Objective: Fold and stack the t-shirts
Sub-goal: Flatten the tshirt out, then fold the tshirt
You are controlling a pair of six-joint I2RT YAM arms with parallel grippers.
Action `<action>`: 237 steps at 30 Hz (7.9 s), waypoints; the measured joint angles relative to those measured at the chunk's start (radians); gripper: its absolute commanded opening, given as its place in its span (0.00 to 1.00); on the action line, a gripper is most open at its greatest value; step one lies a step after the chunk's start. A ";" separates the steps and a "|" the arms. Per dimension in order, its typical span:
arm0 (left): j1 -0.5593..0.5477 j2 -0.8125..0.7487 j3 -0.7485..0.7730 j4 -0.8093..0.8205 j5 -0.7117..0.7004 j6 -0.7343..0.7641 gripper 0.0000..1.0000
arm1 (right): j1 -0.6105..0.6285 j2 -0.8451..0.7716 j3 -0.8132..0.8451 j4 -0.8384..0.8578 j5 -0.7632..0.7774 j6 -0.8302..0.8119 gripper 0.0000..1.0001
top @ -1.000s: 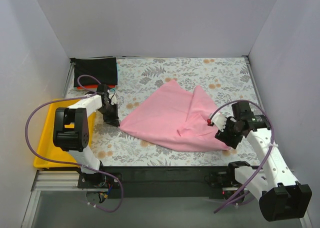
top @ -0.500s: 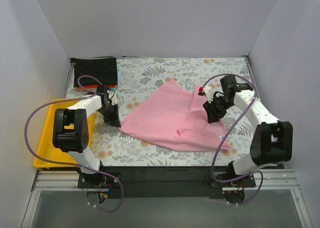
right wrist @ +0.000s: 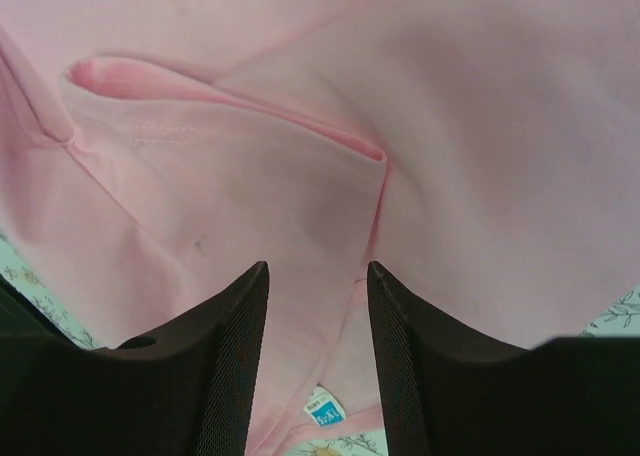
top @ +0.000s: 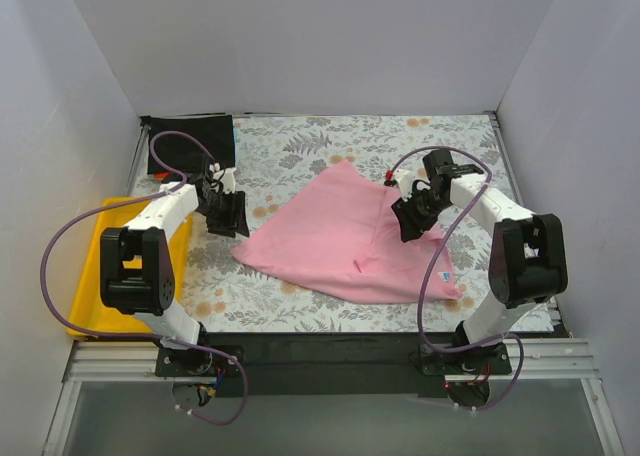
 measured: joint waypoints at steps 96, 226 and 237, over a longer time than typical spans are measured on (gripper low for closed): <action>0.032 -0.213 -0.363 0.039 0.273 1.851 0.35 | 0.007 -0.369 -0.010 -0.142 -0.017 0.041 0.01; 0.011 0.177 0.080 0.585 0.177 1.001 0.00 | -0.117 -0.093 0.006 0.671 0.159 -0.240 0.01; 0.011 0.129 -0.042 0.580 0.164 1.114 0.00 | -0.117 -0.191 -0.084 0.607 0.145 -0.268 0.01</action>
